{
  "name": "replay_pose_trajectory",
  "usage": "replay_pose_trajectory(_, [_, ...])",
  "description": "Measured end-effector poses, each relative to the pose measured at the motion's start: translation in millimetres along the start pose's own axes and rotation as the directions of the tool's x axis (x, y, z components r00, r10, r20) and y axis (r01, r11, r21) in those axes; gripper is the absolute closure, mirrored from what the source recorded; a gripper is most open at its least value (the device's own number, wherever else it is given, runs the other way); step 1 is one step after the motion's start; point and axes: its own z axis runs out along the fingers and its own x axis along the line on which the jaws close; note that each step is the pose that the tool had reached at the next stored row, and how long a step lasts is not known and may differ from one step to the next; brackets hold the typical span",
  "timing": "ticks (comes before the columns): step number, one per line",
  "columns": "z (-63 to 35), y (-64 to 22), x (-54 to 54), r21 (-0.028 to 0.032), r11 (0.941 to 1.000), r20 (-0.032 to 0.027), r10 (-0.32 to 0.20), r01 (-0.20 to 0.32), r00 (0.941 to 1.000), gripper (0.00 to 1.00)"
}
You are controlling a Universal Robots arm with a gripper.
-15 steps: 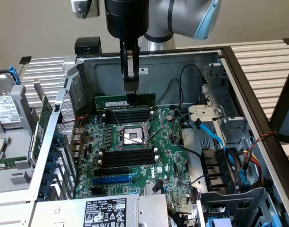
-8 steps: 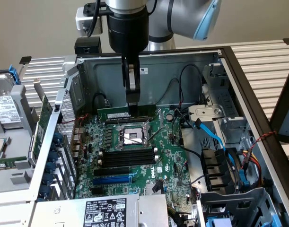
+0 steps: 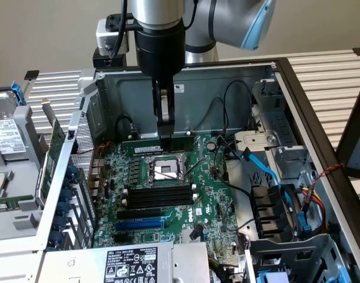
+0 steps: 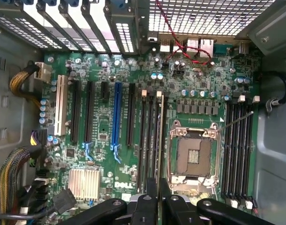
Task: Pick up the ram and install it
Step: 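Insert the ram into the slot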
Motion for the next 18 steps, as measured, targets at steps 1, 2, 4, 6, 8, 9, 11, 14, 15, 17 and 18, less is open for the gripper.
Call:
replay_pose_trajectory(1, [0.7, 0.0, 0.2, -0.0039, 1.0, 0.0005, 0.003, -0.003, 1.0, 0.86])
replay_pose_trajectory(2, [1.1, 0.0, 0.3, -0.0089, 0.9999, 0.0007, 0.005, -0.005, 1.0, 0.86])
replay_pose_trajectory(4, [2.0, 0.1, 0.4, -0.015, 0.9999, 0.0011, 0.008, -0.008, 1.0, 0.86])
replay_pose_trajectory(6, [3.1, 0.0, 1.2, -0.017, 0.9998, 0.0022, 0.011, -0.011, 0.9999, 0.86])
replay_pose_trajectory(8, [4.6, 0.0, 2.4, -0.0172, 0.9998, 0.0031, 0.012, -0.012, 0.9999, 0.86])
replay_pose_trajectory(9, [5.7, 0.0, 3.0, -0.0171, 0.9998, 0.0036, 0.013, -0.013, 0.9999, 0.86])
replay_pose_trajectory(11, [9.1, 0.0, 3.9, -0.0172, 0.9997, 0.0043, 0.015, -0.015, 0.9999, 0.86])
replay_pose_trajectory(14, [14.3, -0.1, 4.9, -0.0178, 0.9997, 0.0048, 0.017, -0.017, 0.9998, 0.86])
replay_pose_trajectory(15, [16.0, -0.1, 5.0, -0.0181, 0.9997, 0.005, 0.018, -0.018, 0.9998, 0.86])
replay_pose_trajectory(17, [19.0, -0.2, 5.0, -0.0182, 0.9997, 0.005, 0.018, -0.018, 0.9998, 0.86])
replay_pose_trajectory(18, [20.0, -0.2, 5.0, -0.0183, 0.9997, 0.0051, 0.018, -0.018, 0.9998, 0.86])
